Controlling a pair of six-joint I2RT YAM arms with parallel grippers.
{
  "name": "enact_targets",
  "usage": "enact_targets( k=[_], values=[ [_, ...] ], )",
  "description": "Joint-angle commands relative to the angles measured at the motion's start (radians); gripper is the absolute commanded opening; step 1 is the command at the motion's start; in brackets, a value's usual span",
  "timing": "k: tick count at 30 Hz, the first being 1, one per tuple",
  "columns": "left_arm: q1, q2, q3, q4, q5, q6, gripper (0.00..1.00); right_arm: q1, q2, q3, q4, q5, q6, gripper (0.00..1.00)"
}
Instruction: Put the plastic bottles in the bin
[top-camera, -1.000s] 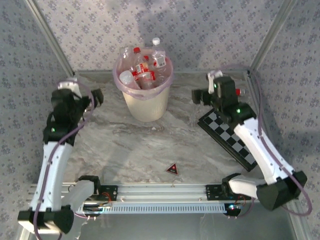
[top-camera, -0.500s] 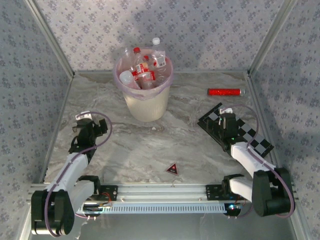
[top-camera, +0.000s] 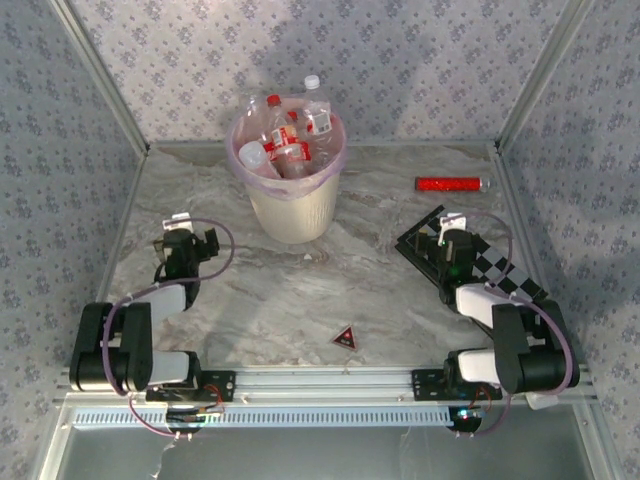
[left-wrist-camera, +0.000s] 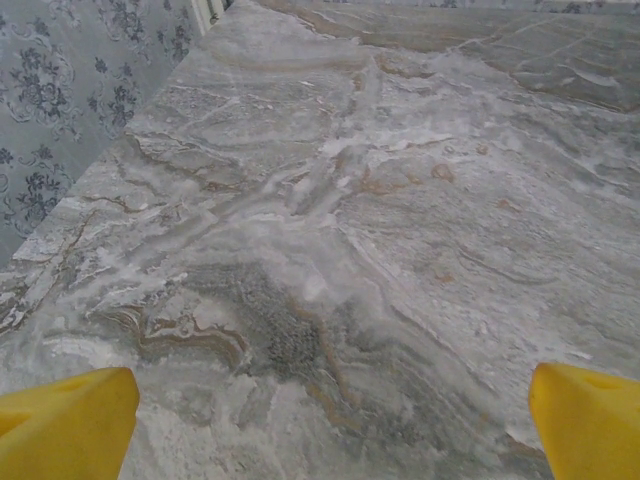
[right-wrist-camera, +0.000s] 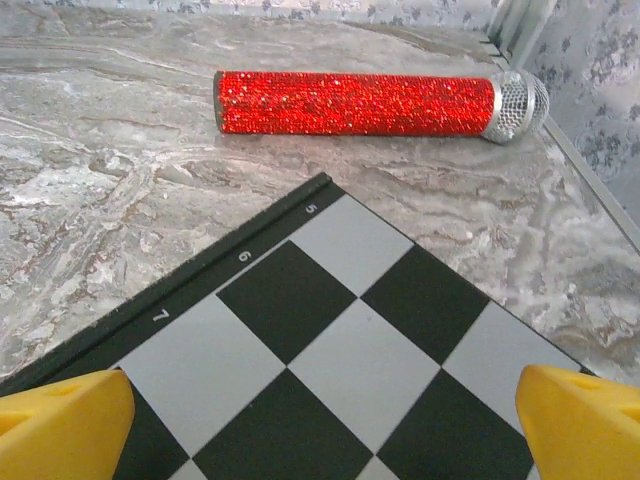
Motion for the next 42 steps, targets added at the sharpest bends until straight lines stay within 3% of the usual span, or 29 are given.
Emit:
enact_targets(
  k=[1,3,5,7,9,17,21,42],
  values=[
    [0.025,0.038,0.023,0.123,0.028,0.011,1.00,-0.013,0.062,-0.007,0.163,-0.043,-0.080,1.00],
    [0.027,0.091,0.009,0.196,0.048,0.015,1.00,-0.019,0.144,-0.030,0.293,-0.041,-0.079,1.00],
    [0.026,0.153,0.014,0.239,0.066,0.024,1.00,-0.069,0.152,-0.027,0.270,-0.104,-0.040,1.00],
    [0.021,0.200,0.027,0.254,0.081,0.039,1.00,-0.067,0.225,-0.029,0.364,-0.099,-0.038,1.00],
    [0.017,0.205,0.014,0.278,0.082,0.043,1.00,-0.074,0.190,0.005,0.233,-0.110,-0.033,1.00],
    [0.015,0.206,0.026,0.260,0.084,0.048,1.00,-0.083,0.199,0.017,0.234,-0.090,-0.012,1.00],
    [0.015,0.206,0.026,0.260,0.083,0.049,1.00,-0.122,0.200,0.036,0.194,-0.177,0.002,1.00],
    [0.009,0.208,0.025,0.261,0.077,0.052,1.00,-0.119,0.202,0.042,0.186,-0.177,0.000,1.00]
  ],
)
